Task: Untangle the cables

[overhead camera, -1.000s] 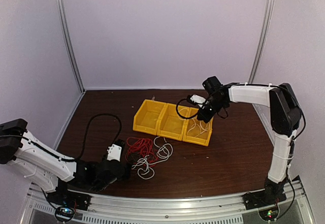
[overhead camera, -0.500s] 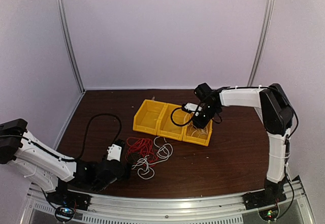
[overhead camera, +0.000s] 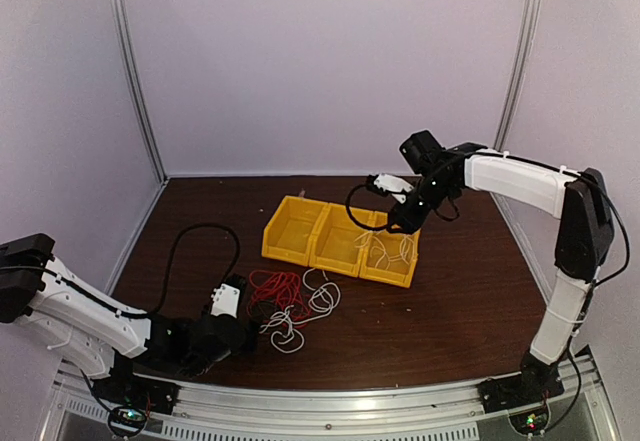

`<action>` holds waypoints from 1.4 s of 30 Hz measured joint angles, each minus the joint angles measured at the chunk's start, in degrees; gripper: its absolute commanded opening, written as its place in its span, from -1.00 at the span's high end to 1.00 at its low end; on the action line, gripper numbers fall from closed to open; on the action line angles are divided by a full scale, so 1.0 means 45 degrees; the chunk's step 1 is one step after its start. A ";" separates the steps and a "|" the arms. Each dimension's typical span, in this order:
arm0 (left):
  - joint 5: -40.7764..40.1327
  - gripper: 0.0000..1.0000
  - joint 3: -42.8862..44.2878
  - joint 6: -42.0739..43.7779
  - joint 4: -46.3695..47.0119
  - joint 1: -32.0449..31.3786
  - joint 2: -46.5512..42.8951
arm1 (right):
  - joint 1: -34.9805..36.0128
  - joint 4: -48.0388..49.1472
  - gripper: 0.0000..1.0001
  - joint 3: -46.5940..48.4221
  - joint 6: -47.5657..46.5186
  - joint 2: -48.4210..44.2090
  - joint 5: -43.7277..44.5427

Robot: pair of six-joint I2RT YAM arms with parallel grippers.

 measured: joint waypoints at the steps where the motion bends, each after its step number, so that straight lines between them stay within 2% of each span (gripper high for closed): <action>1: 0.0005 -0.43 0.0000 0.0000 0.0000 0.0000 0.0000 | 0.0019 -0.0107 0.00 0.0000 -0.0151 0.0000 -0.0204; 9: 0.0039 -0.43 0.0005 -0.0005 0.0073 0.0000 0.0005 | 0.1214 -0.0418 -0.04 0.0044 -0.1112 0.0024 -0.1253; 11: 0.0049 -0.43 0.0015 -0.0005 0.0170 0.0000 0.0044 | 0.1511 -0.0442 0.06 0.0228 -0.1239 0.0083 -0.1297; 15: 0.0112 -0.42 0.0058 0.0000 0.0209 0.0000 0.0175 | 0.1719 -0.0364 0.54 0.0670 -0.1326 0.0257 -0.1302; 21: 0.0170 -0.43 0.0073 -0.0005 0.0223 0.0000 0.0194 | 0.1700 -0.0097 0.94 0.0767 -0.1248 0.0447 -0.1069; 24: 0.0170 -0.42 0.0073 -0.0005 0.0233 0.0000 0.0194 | 0.1685 -0.0010 1.00 0.0767 -0.1277 0.0491 -0.0947; 31: 0.0170 -0.42 0.0073 -0.0005 0.0277 0.0000 0.0194 | 0.1496 0.0335 1.00 0.0719 -0.1263 0.0602 -0.0801; 32: 0.0170 -0.42 0.0073 -0.0005 0.0277 0.0000 0.0194 | 0.1418 0.0384 0.93 0.0690 -0.1258 0.0602 -0.0792; 34: 0.0170 -0.42 0.0073 -0.0005 0.0277 0.0000 0.0194 | 0.1229 0.0432 0.55 0.0675 -0.1379 0.0602 -0.0816; 36: 0.0170 -0.42 0.0073 -0.0010 0.0282 0.0000 0.0194 | 0.1117 0.0461 0.29 0.0597 -0.1617 0.0563 -0.0947; 38: 0.0175 -0.42 0.0073 -0.0010 0.0282 0.0000 0.0194 | 0.1025 0.0510 0.17 0.0219 -0.2356 0.0335 -0.1137; 42: 0.0185 -0.42 0.0073 -0.0005 0.0287 0.0000 0.0194 | 0.1171 0.0520 0.08 -0.0763 -0.3638 -0.0593 -0.1248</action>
